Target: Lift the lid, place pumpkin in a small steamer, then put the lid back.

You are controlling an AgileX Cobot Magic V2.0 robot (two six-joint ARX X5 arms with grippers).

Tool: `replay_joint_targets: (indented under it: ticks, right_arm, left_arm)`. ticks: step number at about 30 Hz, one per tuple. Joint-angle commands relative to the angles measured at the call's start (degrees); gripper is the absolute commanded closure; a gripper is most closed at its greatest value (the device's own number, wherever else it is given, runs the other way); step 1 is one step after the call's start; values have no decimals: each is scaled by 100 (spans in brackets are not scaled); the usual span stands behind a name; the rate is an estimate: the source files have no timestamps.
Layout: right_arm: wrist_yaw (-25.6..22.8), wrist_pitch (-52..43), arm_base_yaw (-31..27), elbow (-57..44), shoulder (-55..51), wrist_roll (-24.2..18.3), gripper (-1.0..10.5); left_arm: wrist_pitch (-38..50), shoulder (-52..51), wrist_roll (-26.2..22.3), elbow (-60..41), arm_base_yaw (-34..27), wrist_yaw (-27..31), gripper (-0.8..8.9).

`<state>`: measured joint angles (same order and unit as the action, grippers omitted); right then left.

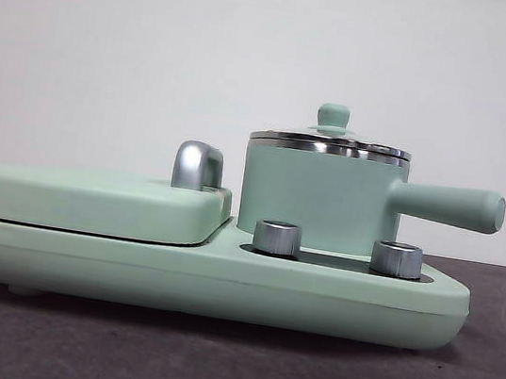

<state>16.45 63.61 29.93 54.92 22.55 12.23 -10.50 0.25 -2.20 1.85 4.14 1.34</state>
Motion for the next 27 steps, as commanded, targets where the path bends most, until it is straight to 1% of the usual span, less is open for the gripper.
replay_joint_targets:
  ticks: [1, 5, 7, 8, 11, 13, 15, 19, 21, 23, 25, 27]
  right_arm:
    - [2, -63, 28, 70, 15, -55, 940]
    - [2, -107, 26, 50, 2, -55, 940]
    - [11, -105, -138, 24, -74, -57, 940]
    - [31, -109, -282, 11, -81, -57, 940]
    - [221, -356, -1088, -262, -201, -59, 940]
    - [166, -831, -1646, -629, -317, -63, 940]
    - [140, -1550, -2118, -1117, -435, -66, 940]
    - [175, -3211, -2739, -2229, -824, -68, 940]
    - [24, -3960, -2911, -2791, -1073, -70, 940]
    - [-378, -4478, -2966, -3261, -1300, -142, 940]
    - [-820, -4789, -2951, -3692, -1565, -273, 940]
    - [-1239, -4911, -2911, -4028, -1786, -313, 940]
  left_arm:
    - [-35, -7, -76, -109, -4, 9, 807]
    - [-33, -7, -76, -109, -4, 9, 807]
    - [-33, -7, -76, -109, -4, 9, 807]
    - [-33, -7, -76, -109, -4, 9, 807]
    - [-33, -7, -76, -109, -4, 9, 807]
    - [-33, -7, -76, -109, -4, 9, 807]
    - [-33, -7, -76, -109, -4, 9, 807]
    - [-33, -7, -76, -109, -4, 9, 807]
    - [-33, -7, -76, -109, -4, 9, 807]
    - [-33, -7, -76, -109, -4, 9, 807]
    - [-33, -7, -76, -109, -4, 9, 807]
    - [-33, -7, -76, -109, -4, 9, 807]
